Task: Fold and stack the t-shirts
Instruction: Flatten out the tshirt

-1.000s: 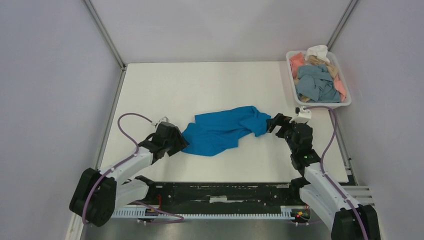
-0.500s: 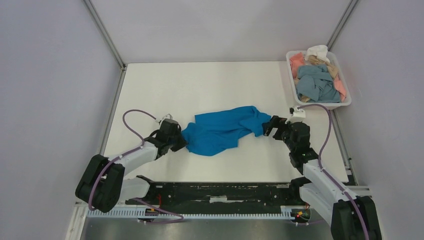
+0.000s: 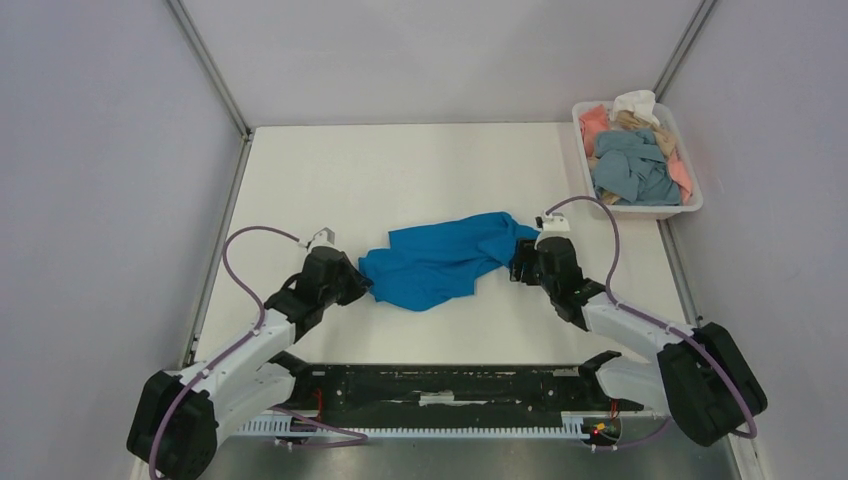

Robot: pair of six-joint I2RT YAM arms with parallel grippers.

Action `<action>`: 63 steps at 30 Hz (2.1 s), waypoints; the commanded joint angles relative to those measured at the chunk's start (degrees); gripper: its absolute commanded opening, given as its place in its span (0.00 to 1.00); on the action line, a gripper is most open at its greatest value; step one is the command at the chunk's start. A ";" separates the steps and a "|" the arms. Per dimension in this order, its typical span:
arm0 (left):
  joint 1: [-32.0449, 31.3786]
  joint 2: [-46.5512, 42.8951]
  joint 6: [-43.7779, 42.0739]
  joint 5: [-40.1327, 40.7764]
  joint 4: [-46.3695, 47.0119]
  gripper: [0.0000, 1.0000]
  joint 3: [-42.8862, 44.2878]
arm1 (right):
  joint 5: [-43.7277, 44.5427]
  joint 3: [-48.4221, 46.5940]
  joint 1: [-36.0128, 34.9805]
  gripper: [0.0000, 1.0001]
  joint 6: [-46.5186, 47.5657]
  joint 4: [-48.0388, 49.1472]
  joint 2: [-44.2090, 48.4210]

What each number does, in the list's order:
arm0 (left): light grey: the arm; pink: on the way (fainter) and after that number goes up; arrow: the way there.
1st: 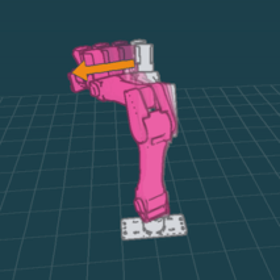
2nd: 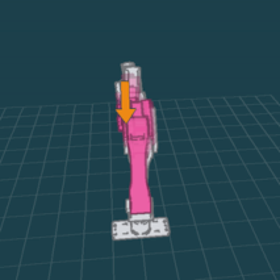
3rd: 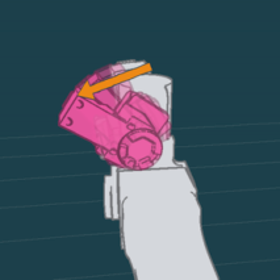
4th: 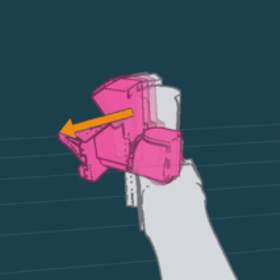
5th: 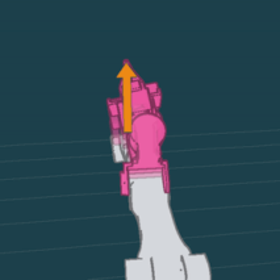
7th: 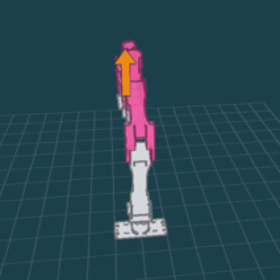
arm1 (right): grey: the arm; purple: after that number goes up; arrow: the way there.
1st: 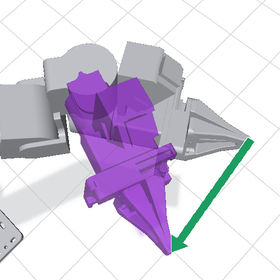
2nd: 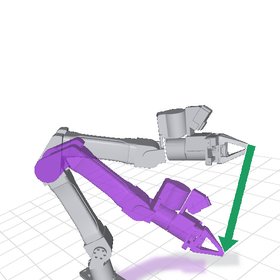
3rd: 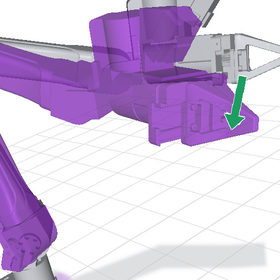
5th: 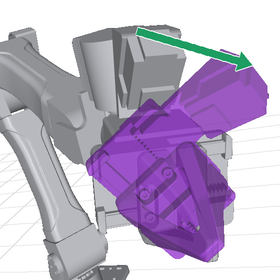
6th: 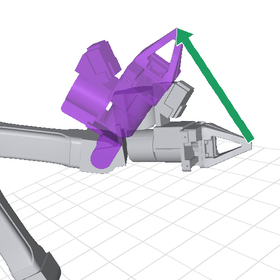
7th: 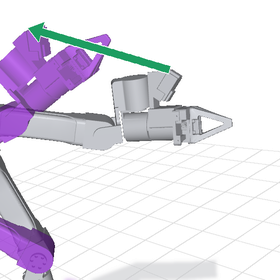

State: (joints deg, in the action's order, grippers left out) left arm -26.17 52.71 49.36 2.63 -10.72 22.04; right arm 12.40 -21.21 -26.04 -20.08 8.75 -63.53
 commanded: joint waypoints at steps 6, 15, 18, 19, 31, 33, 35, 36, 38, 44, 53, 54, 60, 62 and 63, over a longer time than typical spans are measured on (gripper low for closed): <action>-0.25 -2.41 1.34 1.99 -1.31 0.02 2.79 | 1.19 -4.00 -0.24 0.08 -1.62 8.62 -6.66; -0.19 -9.84 -0.20 3.42 -0.55 0.02 13.35 | 2.10 -6.45 -0.24 0.00 4.46 4.85 10.97; -0.19 -12.70 -2.03 3.88 -0.31 0.02 18.56 | 2.60 -10.51 -0.24 0.00 6.06 1.83 17.25; -0.19 -13.65 -2.99 4.39 -0.81 0.02 20.71 | 2.54 -12.00 -0.24 0.00 6.94 0.72 19.16; -0.20 -21.52 -10.91 24.59 -11.49 0.02 36.62 | 17.88 -26.66 -0.24 0.00 13.14 -12.27 29.87; -0.19 -20.54 -11.71 31.65 -14.25 0.02 37.95 | 22.94 -28.84 -0.24 0.00 13.98 -14.36 28.77; -0.26 -18.95 -12.21 35.84 -15.86 0.02 38.98 | 24.74 -30.77 -0.19 0.00 14.89 -16.01 26.98; -0.22 -18.29 -12.27 36.26 -15.97 0.02 39.20 | 23.61 -31.41 -0.24 0.00 15.30 -16.26 25.96; -0.20 -16.84 -12.79 35.15 -14.76 0.02 39.06 | 20.15 -32.42 -0.24 0.00 15.82 -16.64 23.71; 0.14 -6.22 -14.13 34.43 -11.54 0.02 40.91 | 18.71 -34.79 -0.11 0.00 17.05 -14.06 14.66; 15.11 15.22 -14.17 13.56 -4.65 0.02 55.99 | 13.59 -52.87 5.12 0.00 19.29 -9.42 -4.02; 15.64 16.73 -14.64 13.09 -5.02 0.02 57.81 | 11.88 -53.98 6.05 0.00 18.85 -9.58 -5.00; 15.93 14.33 -14.85 11.80 -6.98 0.02 49.92 | 6.17 -40.73 7.74 0.00 17.02 -9.83 0.61; 15.89 9.25 -12.86 11.42 -7.60 0.02 39.59 | 4.60 -32.03 7.88 0.01 16.25 -10.98 5.85; 15.98 6.12 -10.74 11.91 -8.36 0.07 34.75 | 3.64 -27.00 7.86 0.02 15.32 -11.93 8.37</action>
State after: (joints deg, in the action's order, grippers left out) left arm -10.70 67.51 36.38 15.33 -17.17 70.54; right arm 19.59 -61.19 -18.76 -3.16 -1.13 -62.67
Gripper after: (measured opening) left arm 0.034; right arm 0.014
